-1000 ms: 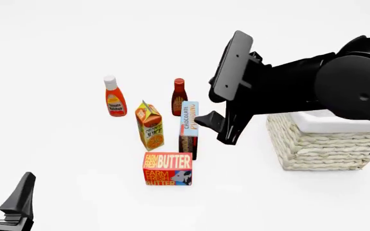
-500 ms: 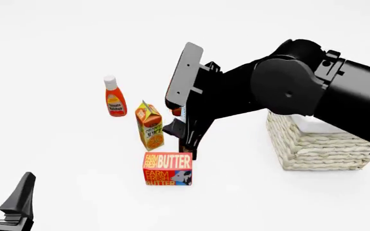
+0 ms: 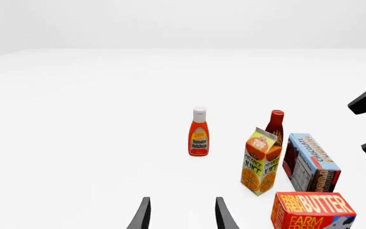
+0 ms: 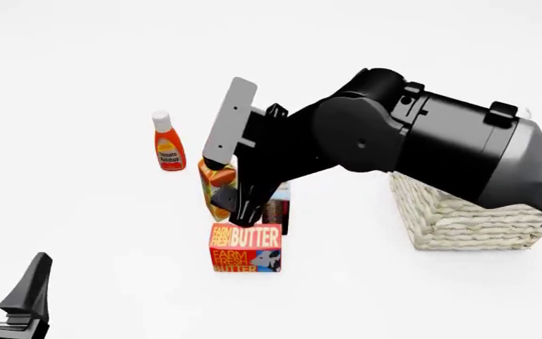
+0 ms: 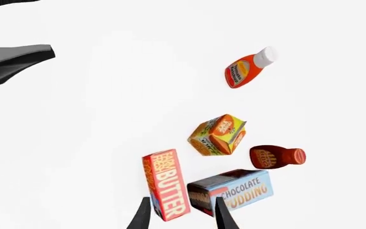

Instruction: Pick the butter and place it in the basket.

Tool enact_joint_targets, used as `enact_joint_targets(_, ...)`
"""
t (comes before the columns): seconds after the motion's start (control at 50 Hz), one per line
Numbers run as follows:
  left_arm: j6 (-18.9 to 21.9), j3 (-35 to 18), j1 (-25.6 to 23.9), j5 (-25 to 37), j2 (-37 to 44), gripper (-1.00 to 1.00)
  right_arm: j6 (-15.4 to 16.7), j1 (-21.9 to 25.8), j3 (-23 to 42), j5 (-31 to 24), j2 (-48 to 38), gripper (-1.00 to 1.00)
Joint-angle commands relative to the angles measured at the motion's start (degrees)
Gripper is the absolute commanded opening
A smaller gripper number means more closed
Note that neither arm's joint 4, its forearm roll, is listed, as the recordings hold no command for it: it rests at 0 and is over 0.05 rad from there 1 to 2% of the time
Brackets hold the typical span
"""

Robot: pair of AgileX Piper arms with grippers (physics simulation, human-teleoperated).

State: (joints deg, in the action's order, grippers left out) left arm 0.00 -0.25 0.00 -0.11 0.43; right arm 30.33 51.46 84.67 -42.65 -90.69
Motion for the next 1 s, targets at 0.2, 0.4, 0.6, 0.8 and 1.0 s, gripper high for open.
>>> enact_joint_targets(0.2,0.00,0.00,0.00,0.00,0.00,1.00,-1.92,1.48,0.89,0.79,-3.71,1.00)
enact_joint_targets(0.4,0.00,0.00,0.00,0.00,0.00,1.00,-2.85,1.46,0.96,1.01,-4.86,1.00)
enact_joint_targets(0.6,0.00,0.00,0.00,0.00,0.00,1.00,-3.39,1.67,1.01,1.41,-6.00,1.00)
enact_joint_targets(0.8,0.00,0.00,0.00,0.00,0.00,1.00,-3.15,1.13,1.68,1.58,-7.39,1.00)
enact_joint_targets(1.0,0.00,0.00,0.00,0.00,0.00,1.00,-2.88,0.63,2.58,1.53,-8.82,1.00)
